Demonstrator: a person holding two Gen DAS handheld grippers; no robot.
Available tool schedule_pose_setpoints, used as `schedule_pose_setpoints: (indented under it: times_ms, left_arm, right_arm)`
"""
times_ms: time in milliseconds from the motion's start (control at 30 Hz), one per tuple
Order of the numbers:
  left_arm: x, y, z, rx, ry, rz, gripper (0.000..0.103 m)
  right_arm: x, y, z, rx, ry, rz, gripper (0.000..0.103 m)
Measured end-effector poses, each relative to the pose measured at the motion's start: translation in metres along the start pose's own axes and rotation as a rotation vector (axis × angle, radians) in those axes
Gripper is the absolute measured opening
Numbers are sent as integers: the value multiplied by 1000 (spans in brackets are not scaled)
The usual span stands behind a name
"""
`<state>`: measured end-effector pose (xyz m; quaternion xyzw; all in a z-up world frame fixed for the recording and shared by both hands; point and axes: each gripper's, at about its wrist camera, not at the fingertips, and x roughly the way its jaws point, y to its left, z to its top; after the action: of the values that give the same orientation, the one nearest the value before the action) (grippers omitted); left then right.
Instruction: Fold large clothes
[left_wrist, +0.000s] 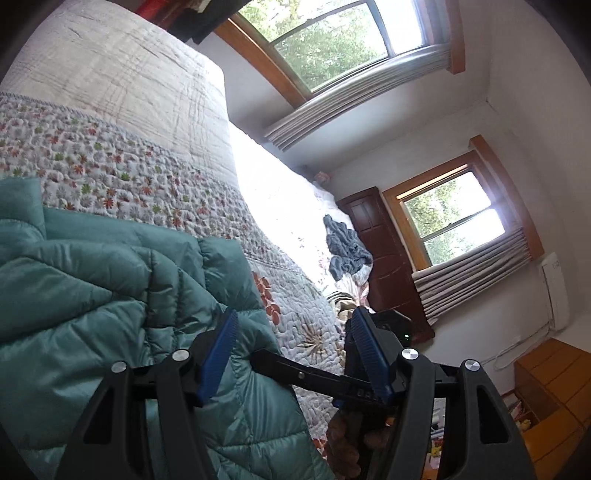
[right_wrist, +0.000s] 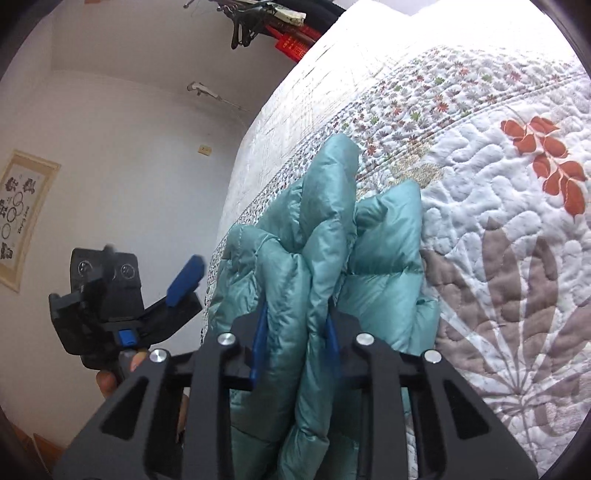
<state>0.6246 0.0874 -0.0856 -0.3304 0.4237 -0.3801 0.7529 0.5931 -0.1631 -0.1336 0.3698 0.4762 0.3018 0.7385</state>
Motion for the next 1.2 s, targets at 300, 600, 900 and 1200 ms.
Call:
schedule_pose_setpoints:
  times_ms: [300, 600, 900, 1200]
  left_arm:
    - [-22, 1, -69, 123, 186, -100, 60]
    - [-4, 30, -80, 122, 272, -91, 43]
    - [12, 74, -82, 36, 315, -14, 3]
    - [-28, 14, -48, 144, 223, -49, 64]
  right_arm:
    - [-13, -53, -21, 65, -80, 107, 23]
    - [-1, -97, -40, 150, -85, 184, 20]
    - [6, -106, -44, 129, -59, 150, 18]
    - [-28, -43, -24, 10, -93, 19, 47]
